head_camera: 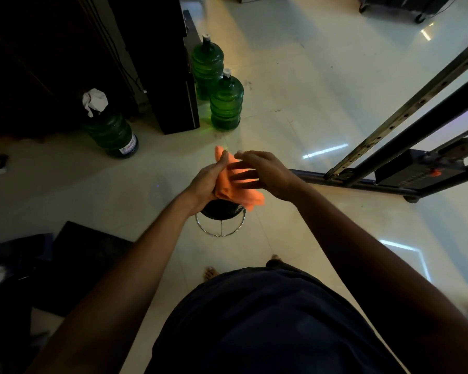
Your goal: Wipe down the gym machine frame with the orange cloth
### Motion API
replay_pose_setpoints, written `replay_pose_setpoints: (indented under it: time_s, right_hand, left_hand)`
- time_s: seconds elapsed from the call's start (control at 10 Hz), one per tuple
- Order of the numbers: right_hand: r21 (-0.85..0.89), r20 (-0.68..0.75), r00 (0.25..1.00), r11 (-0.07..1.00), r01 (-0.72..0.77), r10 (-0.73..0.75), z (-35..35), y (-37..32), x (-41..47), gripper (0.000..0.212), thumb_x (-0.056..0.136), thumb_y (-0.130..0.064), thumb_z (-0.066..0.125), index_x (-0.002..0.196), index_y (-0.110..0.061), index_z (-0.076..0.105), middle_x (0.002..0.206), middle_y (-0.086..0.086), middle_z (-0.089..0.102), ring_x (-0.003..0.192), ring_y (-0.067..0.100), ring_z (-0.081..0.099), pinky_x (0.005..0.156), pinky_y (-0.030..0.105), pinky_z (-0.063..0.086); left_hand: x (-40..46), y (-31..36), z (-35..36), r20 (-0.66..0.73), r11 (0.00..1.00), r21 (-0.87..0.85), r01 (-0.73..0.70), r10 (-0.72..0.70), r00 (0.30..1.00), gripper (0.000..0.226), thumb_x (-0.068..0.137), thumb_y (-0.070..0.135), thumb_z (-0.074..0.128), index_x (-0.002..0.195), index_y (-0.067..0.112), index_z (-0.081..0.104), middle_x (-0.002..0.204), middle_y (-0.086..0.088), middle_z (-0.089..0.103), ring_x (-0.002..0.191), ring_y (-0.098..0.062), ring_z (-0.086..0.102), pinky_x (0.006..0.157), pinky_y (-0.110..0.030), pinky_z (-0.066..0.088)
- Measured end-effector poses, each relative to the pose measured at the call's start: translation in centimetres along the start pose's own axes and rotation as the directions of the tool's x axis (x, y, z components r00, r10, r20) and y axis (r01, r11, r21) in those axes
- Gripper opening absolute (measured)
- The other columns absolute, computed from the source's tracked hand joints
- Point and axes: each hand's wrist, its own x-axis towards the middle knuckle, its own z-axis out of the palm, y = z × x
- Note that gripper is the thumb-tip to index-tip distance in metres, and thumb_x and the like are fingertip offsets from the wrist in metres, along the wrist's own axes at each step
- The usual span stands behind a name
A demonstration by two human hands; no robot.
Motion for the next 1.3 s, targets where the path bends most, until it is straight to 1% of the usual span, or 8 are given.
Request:
replay_pose_setpoints:
  time_s: [0.2, 0.3, 0.4, 0.6, 0.7, 0.9, 1.1, 1.3]
  right_hand:
    - [-0.090, -0.442, 0.889, 0.992, 0.087, -0.118, -0.6, 1.5, 0.4, 0.030, 0.108, -0.034, 0.066, 0.127, -0.011, 0.066, 0.123, 0.015, 0.073, 0.099, 0.030, 0.072, 0.077, 0.039, 0.061]
    - [0.096, -0.237, 0.956, 0.983, -0.154, 0.173, -0.1, 3.6, 0.3, 0.075, 0.094, -0.066, 0.072, 0.148, -0.017, 0.053, 0.145, 0.014, 0.060, 0.124, 0.031, 0.066, 0.099, 0.047, 0.061]
    - [0.286, 0.010, 0.967, 0.926, -0.247, 0.254, 0.3, 5.4, 0.1, 0.094, 0.086, -0.069, 0.080, 0.158, -0.024, 0.040, 0.151, 0.013, 0.054, 0.131, 0.037, 0.064, 0.105, 0.053, 0.060]
    - [0.363, -0.087, 0.975, 0.918, -0.159, 0.204, -0.4, 8.1, 3.3, 0.051, 0.099, -0.025, 0.080, 0.145, -0.015, 0.059, 0.144, 0.017, 0.065, 0.125, 0.038, 0.070, 0.102, 0.053, 0.063]
    - [0.269, -0.124, 0.958, 0.938, -0.217, 0.257, -1.5, 9.8, 6.1, 0.034, 0.100, -0.020, 0.079, 0.130, -0.023, 0.062, 0.135, 0.014, 0.065, 0.114, 0.035, 0.073, 0.086, 0.047, 0.067]
    - [0.008, -0.143, 0.956, 0.966, -0.257, 0.256, -3.9, 15.9, 15.1, 0.053, 0.102, -0.027, 0.077, 0.147, -0.023, 0.050, 0.132, 0.002, 0.060, 0.123, 0.032, 0.065, 0.094, 0.051, 0.065]
    - [-0.459, -0.320, 0.933, 0.835, -0.303, 0.163, -5.3, 20.5, 21.3, 0.057, 0.105, -0.034, 0.070, 0.154, -0.009, 0.054, 0.149, 0.011, 0.064, 0.133, 0.028, 0.062, 0.103, 0.032, 0.047]
    - [-0.445, -0.305, 0.951, 0.874, -0.197, 0.059, -6.8, 19.3, 20.4, 0.031, 0.104, -0.033, 0.070, 0.132, -0.019, 0.071, 0.115, -0.005, 0.074, 0.109, 0.018, 0.073, 0.093, 0.033, 0.056]
  left_hand:
    - [-0.3, -1.4, -1.4, -0.125, 0.983, -0.175, -0.061, 0.039, 0.991, 0.040, 0.101, 0.022, 0.069, 0.140, 0.015, 0.066, 0.132, -0.011, 0.075, 0.125, -0.039, 0.069, 0.086, -0.042, 0.060]
    - [-0.7, -1.4, -1.7, -0.074, 0.957, -0.283, -0.060, 0.041, 0.996, 0.048, 0.101, 0.022, 0.068, 0.148, 0.017, 0.059, 0.142, -0.012, 0.068, 0.128, -0.035, 0.067, 0.093, -0.044, 0.060]
    - [-0.5, -2.2, -2.1, -0.074, 0.934, -0.351, -0.071, 0.048, 0.996, 0.047, 0.102, 0.021, 0.067, 0.149, 0.015, 0.058, 0.143, -0.013, 0.068, 0.128, -0.035, 0.068, 0.102, -0.050, 0.059]
    - [2.5, -6.2, -3.0, -0.325, 0.997, -0.072, 0.006, -0.029, 0.945, 0.046, 0.092, 0.032, 0.079, 0.135, 0.019, 0.069, 0.127, -0.004, 0.076, 0.120, -0.031, 0.072, 0.096, -0.049, 0.063]
    - [5.4, -9.3, -3.5, -0.434, 0.990, 0.091, 0.109, -0.059, 0.899, 0.045, 0.086, 0.041, 0.082, 0.126, 0.022, 0.072, 0.120, 0.001, 0.076, 0.109, -0.024, 0.075, 0.095, -0.054, 0.064]
    - [13.1, -14.6, -5.0, -0.529, 0.957, 0.224, 0.185, -0.040, 0.848, 0.039, 0.102, 0.027, 0.073, 0.139, 0.018, 0.064, 0.122, 0.005, 0.067, 0.111, -0.019, 0.065, 0.095, -0.040, 0.058]
    - [18.1, -18.5, -7.3, -0.619, 0.883, 0.249, 0.397, -0.170, 0.767, 0.044, 0.106, 0.028, 0.066, 0.145, 0.011, 0.059, 0.144, -0.007, 0.065, 0.129, -0.027, 0.062, 0.095, -0.030, 0.044]
    - [18.3, -16.1, -6.1, -0.523, 0.809, 0.486, 0.330, -0.034, 0.852, 0.038, 0.108, 0.028, 0.063, 0.144, 0.017, 0.063, 0.141, -0.004, 0.065, 0.114, -0.019, 0.063, 0.091, -0.031, 0.043]
